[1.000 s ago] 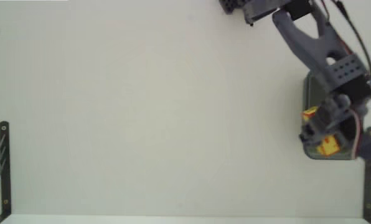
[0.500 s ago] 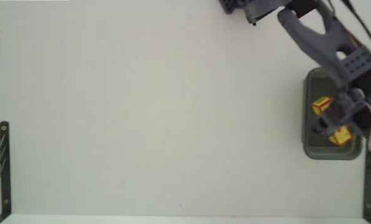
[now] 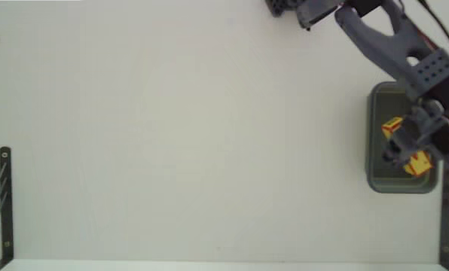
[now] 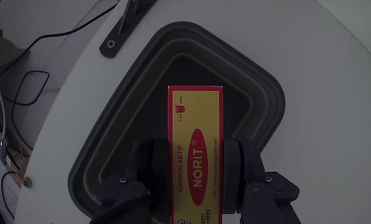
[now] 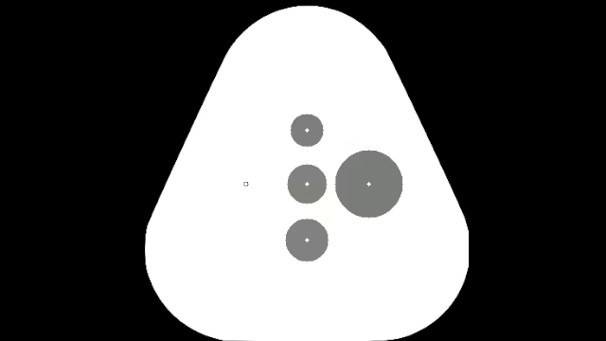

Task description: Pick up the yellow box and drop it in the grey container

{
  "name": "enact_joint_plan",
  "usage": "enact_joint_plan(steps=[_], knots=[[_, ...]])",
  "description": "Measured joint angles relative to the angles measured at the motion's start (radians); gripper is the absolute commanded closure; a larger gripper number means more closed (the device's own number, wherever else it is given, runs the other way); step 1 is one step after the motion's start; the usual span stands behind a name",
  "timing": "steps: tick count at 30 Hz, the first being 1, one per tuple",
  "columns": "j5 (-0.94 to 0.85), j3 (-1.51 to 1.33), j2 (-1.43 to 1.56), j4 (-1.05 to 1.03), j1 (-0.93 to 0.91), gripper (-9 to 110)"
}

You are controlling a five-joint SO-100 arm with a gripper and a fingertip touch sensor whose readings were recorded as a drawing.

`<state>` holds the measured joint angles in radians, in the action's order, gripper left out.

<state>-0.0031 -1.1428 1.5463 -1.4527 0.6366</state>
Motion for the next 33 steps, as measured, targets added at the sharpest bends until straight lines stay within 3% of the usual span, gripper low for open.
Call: enact_joint_plan(steps=[12, 13, 33], knots=[[0.000, 0.000, 0.000, 0.000, 0.000, 66], [0.000, 0.000, 0.000, 0.000, 0.000, -9], [0.000, 0.000, 0.000, 0.000, 0.000, -9]])
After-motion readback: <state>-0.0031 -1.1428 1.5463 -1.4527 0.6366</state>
